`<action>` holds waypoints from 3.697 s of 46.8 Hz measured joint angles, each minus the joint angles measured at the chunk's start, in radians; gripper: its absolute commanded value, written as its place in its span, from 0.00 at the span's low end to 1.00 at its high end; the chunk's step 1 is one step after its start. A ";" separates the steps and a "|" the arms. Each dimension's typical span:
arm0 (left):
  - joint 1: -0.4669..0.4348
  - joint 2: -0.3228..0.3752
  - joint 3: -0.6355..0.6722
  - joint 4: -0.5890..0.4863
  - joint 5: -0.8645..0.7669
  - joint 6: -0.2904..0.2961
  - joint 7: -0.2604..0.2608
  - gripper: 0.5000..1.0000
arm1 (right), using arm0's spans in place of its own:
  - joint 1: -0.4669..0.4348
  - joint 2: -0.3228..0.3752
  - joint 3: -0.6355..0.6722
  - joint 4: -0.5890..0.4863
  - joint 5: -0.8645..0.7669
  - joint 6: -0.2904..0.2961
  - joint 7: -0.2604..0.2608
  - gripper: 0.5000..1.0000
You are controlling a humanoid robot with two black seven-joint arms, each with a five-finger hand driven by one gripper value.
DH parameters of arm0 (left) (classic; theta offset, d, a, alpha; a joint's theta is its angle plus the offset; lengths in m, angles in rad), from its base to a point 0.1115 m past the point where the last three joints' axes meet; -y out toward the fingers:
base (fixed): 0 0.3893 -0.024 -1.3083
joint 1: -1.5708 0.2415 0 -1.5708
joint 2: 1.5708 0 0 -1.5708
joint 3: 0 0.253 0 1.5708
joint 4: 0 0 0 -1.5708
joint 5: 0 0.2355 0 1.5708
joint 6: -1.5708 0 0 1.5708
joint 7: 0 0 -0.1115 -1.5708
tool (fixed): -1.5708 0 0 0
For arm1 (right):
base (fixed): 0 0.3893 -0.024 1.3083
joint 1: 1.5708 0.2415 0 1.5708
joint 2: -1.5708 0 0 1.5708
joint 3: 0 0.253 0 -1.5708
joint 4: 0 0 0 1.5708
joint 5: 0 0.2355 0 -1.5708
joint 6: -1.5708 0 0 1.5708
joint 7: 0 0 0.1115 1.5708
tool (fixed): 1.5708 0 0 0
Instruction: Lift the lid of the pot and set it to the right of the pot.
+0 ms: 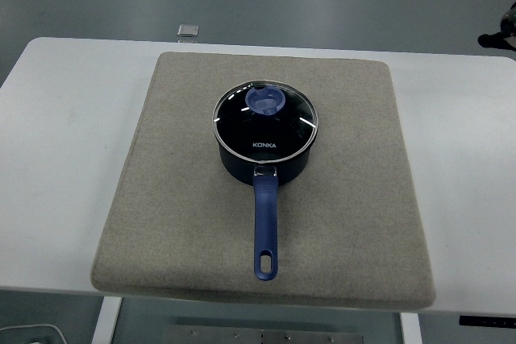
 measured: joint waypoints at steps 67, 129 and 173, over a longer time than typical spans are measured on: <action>0.000 0.000 -0.001 0.000 0.000 0.000 0.000 1.00 | 0.129 -0.080 -0.002 0.572 -0.807 0.092 0.064 0.80; 0.000 0.000 -0.001 0.000 0.000 0.000 0.000 1.00 | 0.036 0.034 -0.180 0.540 -1.129 -0.239 0.064 0.80; 0.000 0.000 -0.001 0.000 0.000 0.000 0.000 1.00 | 0.040 0.043 -0.267 0.472 -1.200 -0.331 0.064 0.80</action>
